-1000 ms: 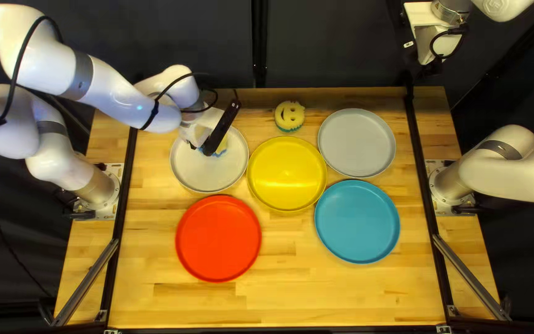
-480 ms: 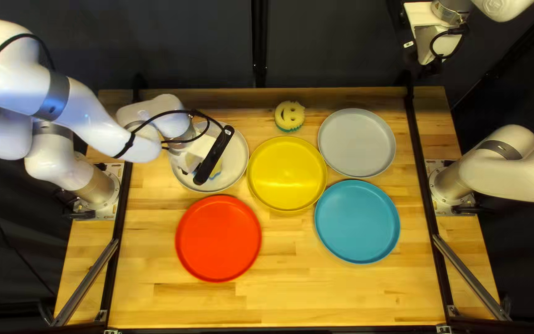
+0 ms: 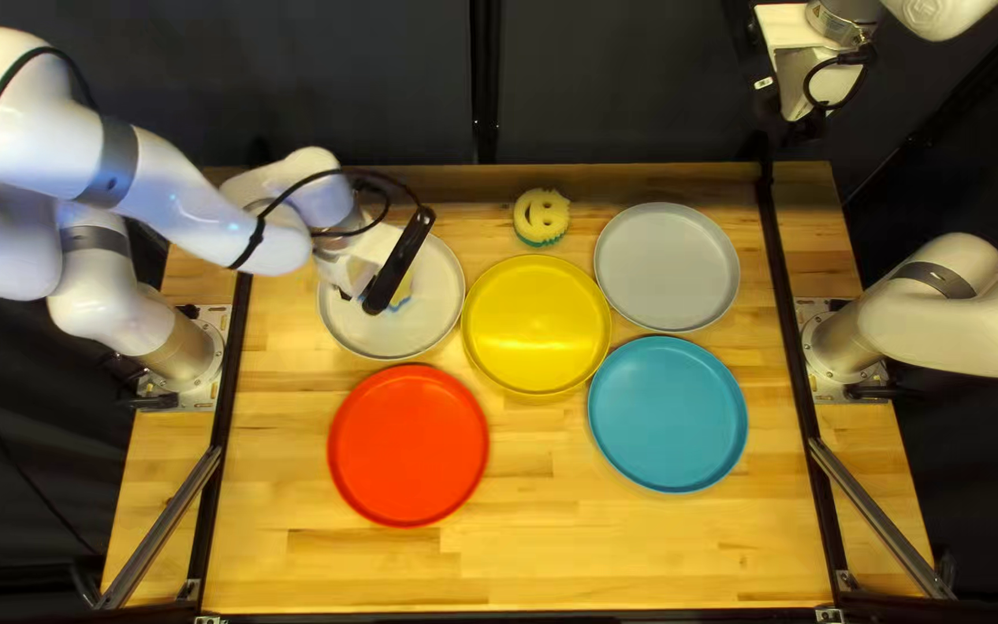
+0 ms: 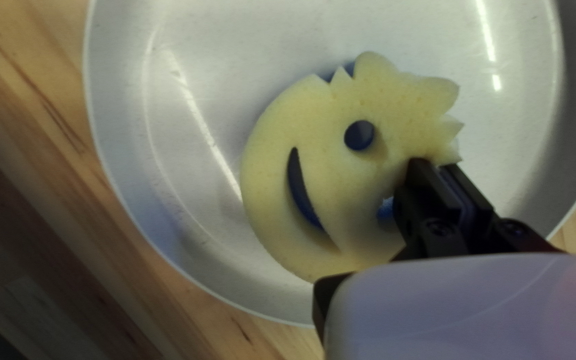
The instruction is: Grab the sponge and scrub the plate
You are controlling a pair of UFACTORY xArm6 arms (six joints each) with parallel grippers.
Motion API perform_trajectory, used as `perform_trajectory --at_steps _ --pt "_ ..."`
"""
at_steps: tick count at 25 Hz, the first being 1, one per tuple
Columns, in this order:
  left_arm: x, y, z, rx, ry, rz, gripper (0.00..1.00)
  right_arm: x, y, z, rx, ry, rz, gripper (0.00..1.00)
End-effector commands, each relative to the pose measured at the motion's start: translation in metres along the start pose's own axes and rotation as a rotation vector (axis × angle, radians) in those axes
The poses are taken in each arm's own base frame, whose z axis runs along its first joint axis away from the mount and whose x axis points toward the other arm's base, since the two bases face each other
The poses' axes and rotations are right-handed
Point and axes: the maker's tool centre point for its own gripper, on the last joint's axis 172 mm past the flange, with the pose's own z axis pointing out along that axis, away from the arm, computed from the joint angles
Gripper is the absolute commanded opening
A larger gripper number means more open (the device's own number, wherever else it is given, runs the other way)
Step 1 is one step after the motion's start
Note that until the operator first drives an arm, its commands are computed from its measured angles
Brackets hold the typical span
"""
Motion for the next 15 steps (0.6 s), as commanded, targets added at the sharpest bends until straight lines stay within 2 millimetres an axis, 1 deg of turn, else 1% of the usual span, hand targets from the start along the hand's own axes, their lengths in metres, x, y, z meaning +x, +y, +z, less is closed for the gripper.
perform_trajectory --at_steps 1,4,7,9,10,13,15 --pt "0.004 0.006 0.002 -0.002 -0.002 0.009 0.0 0.0 0.0 0.0 0.0 0.0 0.0 1.0" --pt "0.005 0.022 0.007 -0.003 0.001 0.01 0.0 0.0 0.0 0.0 0.0 0.0 0.0 1.0" --pt "0.011 0.046 0.013 -0.004 0.005 0.012 0.0 0.0 0.0 0.0 0.0 0.0 0.0 1.0" --pt "0.012 0.056 0.014 -0.005 0.008 0.013 0.0 0.0 0.0 0.0 0.0 0.0 0.0 1.0" --pt "0.014 0.067 0.016 -0.005 0.011 0.014 0.0 0.0 0.0 0.0 0.0 0.0 0.0 1.0" --pt "0.017 0.084 0.02 -0.007 0.018 0.015 0.0 0.0 0.0 0.0 0.0 0.0 0.0 1.0" --pt "0.016 0.087 0.021 -0.008 0.02 0.014 0.0 0.0 0.0 0.0 0.0 0.0 0.0 1.0"
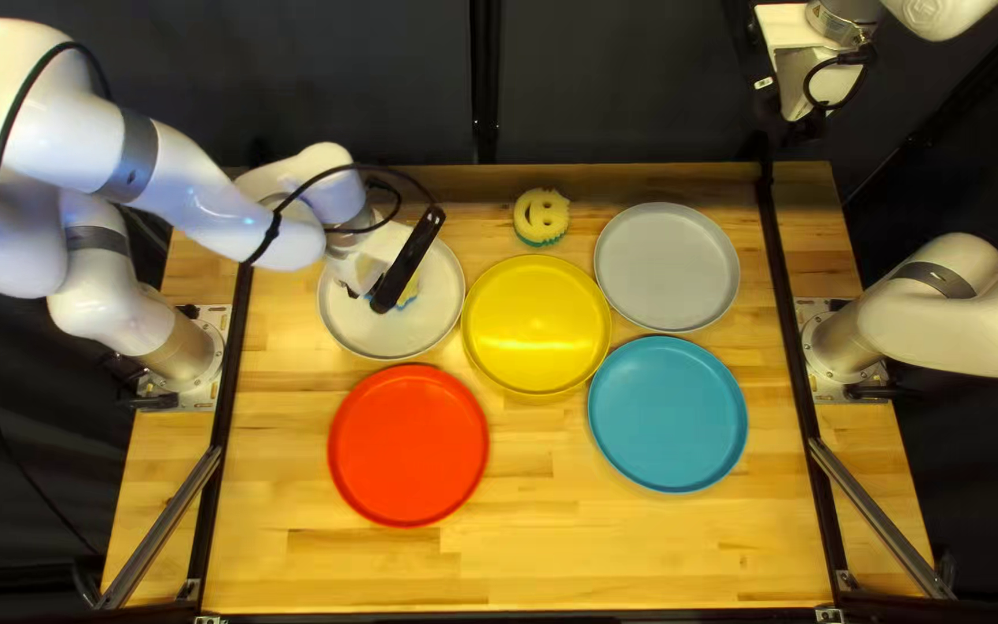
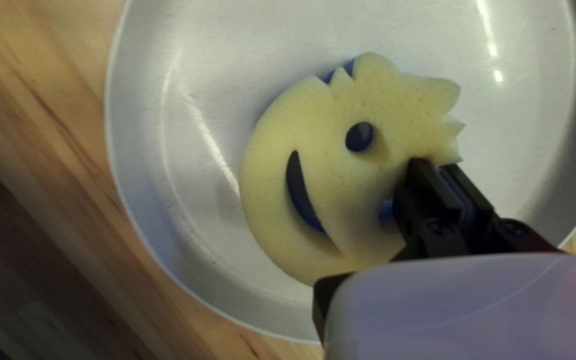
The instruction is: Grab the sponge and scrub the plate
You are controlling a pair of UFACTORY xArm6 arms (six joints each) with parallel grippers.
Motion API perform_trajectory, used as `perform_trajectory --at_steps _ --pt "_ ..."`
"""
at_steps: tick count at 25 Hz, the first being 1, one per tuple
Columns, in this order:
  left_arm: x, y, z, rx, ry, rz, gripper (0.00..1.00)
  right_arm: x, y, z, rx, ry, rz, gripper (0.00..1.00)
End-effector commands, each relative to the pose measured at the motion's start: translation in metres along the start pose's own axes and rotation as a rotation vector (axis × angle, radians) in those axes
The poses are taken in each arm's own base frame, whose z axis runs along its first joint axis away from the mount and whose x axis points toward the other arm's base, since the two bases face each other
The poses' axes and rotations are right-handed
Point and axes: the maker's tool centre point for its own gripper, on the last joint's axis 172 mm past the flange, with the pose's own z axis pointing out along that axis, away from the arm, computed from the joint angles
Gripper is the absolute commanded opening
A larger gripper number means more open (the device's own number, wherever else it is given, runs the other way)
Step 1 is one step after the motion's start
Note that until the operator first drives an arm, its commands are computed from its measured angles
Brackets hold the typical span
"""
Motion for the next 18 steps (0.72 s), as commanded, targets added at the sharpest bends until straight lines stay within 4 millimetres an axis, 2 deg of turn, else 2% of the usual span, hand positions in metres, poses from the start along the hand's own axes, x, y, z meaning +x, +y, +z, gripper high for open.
perform_trajectory --at_steps 1,11,15,18 --pt "0.0 0.007 0.001 0.001 0.009 -0.008 0.0 0.0 0.0 0.0 0.0 0.0 0.0 1.0" --pt "-0.038 -0.03 -0.009 0.005 -0.002 -0.042 0.0 0.0 0.0 0.0 0.0 0.0 0.0 1.0" --pt "-0.045 -0.04 -0.011 0.012 -0.011 -0.045 0.0 0.0 0.0 0.0 0.0 0.0 0.0 1.0" --pt "-0.044 -0.039 -0.011 0.015 -0.016 -0.044 0.0 0.0 0.0 0.0 0.0 0.0 0.0 1.0"
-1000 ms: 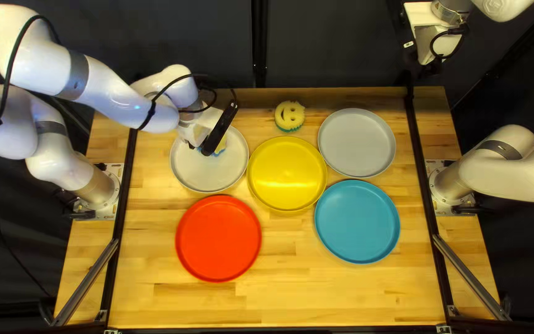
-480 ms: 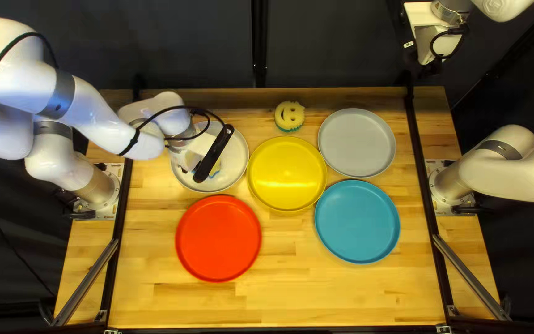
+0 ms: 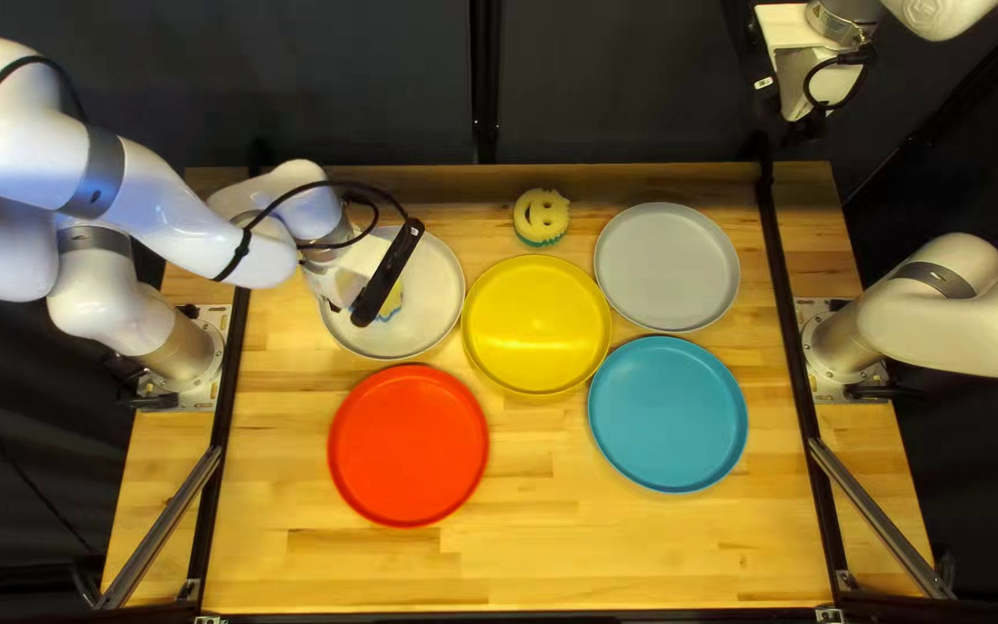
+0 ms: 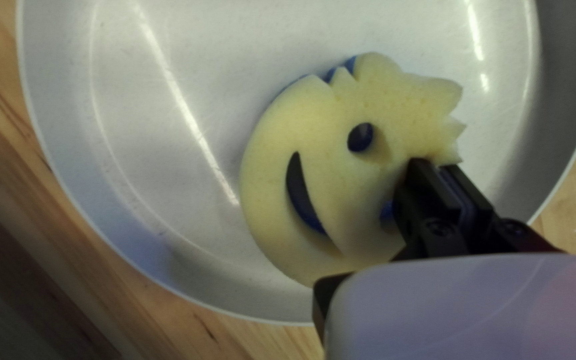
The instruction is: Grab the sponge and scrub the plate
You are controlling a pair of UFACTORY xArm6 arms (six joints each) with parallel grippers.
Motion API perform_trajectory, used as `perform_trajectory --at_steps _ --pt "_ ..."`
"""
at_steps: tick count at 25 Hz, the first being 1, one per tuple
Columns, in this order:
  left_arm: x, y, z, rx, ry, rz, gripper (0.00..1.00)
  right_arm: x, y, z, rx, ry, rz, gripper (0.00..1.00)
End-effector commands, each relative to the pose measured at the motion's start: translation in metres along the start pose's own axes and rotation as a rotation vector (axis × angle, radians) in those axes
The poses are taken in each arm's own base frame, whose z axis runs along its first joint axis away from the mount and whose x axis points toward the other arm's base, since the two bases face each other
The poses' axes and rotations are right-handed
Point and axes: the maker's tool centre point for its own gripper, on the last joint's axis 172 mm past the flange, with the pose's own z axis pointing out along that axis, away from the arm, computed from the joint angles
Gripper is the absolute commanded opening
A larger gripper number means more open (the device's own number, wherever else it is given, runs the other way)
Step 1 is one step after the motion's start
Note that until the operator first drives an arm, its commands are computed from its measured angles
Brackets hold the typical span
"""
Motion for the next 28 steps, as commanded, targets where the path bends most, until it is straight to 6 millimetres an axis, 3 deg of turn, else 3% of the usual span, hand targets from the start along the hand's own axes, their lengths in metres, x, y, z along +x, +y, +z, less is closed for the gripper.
perform_trajectory --at_steps 1,10,13,17,24,28 --pt "0.0 0.001 0.0 0.003 -0.007 0.003 0.0 0.0 0.0 0.0 0.0 0.0 0.0 1.0" --pt "0.033 0.049 0.006 0.022 -0.033 0.025 0.0 0.0 0.0 0.0 0.0 0.0 0.0 1.0" --pt "0.031 0.055 0.004 0.02 -0.026 0.025 0.0 0.0 0.0 0.0 0.0 0.0 0.0 1.0" --pt "0.018 0.049 0.008 0.008 -0.019 0.013 0.0 0.0 0.0 0.0 0.0 0.0 0.0 1.0" --pt "-0.009 0.019 0.012 -0.015 -0.023 -0.011 0.0 0.0 0.0 0.0 0.0 0.0 0.0 1.0" --pt "-0.014 0.008 0.006 -0.017 -0.022 -0.02 0.0 0.0 0.0 0.0 0.0 0.0 0.0 1.0"
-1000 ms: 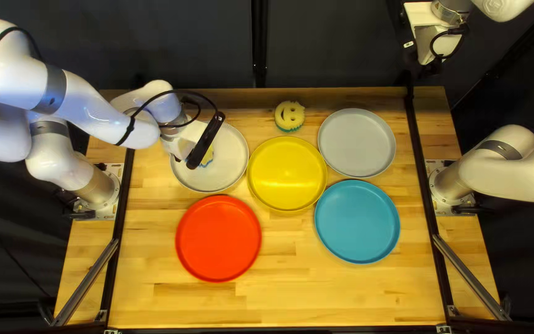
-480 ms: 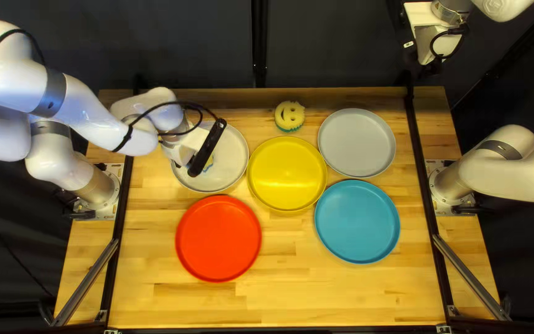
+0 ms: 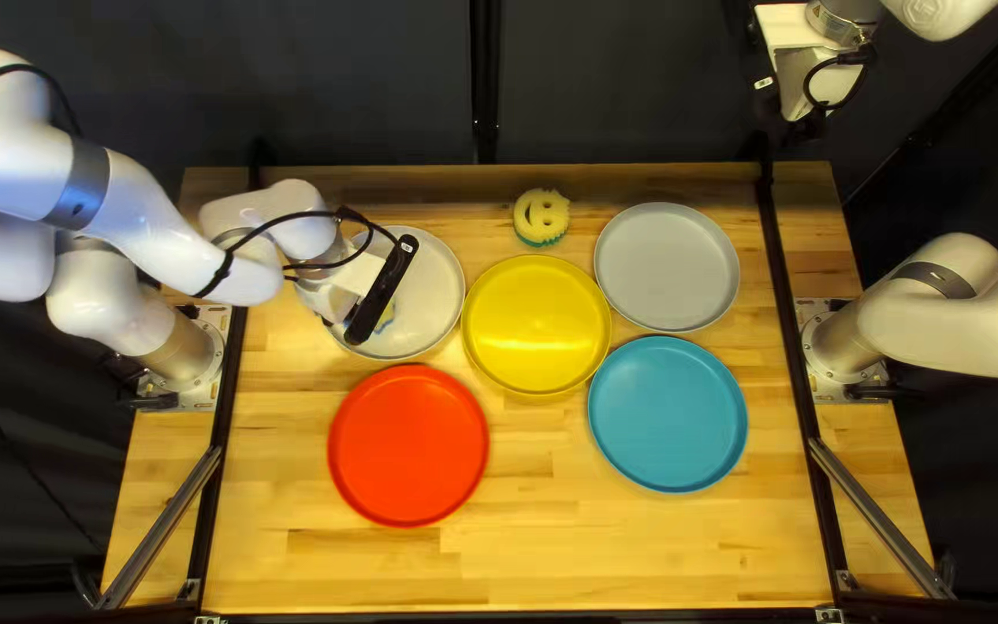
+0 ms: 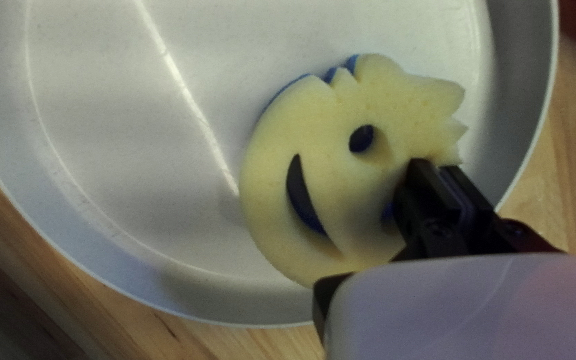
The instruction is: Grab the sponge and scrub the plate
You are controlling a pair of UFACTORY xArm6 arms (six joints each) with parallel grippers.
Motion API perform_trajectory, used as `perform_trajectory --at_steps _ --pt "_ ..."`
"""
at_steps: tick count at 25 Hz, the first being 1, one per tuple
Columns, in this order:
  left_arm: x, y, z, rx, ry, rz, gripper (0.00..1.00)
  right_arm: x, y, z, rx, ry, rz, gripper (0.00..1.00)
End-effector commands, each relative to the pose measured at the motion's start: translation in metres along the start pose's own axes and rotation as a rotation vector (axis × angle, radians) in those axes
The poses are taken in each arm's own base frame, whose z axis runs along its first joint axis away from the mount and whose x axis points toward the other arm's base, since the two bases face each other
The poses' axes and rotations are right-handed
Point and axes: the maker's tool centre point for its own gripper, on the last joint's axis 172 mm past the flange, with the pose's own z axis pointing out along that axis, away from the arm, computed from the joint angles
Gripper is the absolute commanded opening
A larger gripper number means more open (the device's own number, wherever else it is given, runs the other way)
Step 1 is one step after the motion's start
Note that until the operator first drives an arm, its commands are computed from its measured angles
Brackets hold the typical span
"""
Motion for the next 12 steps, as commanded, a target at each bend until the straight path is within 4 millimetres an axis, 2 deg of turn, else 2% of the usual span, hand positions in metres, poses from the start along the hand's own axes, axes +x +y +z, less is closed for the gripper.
perform_trajectory --at_steps 1,5,9,12 --pt "-0.002 -0.01 -0.007 -0.003 0.003 -0.005 0.0 0.0 0.0 0.0 0.0 0.0 0.0 1.0" --pt "0.012 0.003 -0.007 0.002 0.006 0.005 0.0 0.0 0.0 0.0 0.0 0.0 0.0 1.0" --pt "0.028 0.025 0.002 0.0 0.015 0.022 0.0 0.0 0.0 0.0 0.0 0.0 0.0 1.0" --pt "0.041 0.042 -0.001 0.005 0.029 0.033 0.0 0.0 0.0 0.0 0.0 0.0 0.0 1.0"
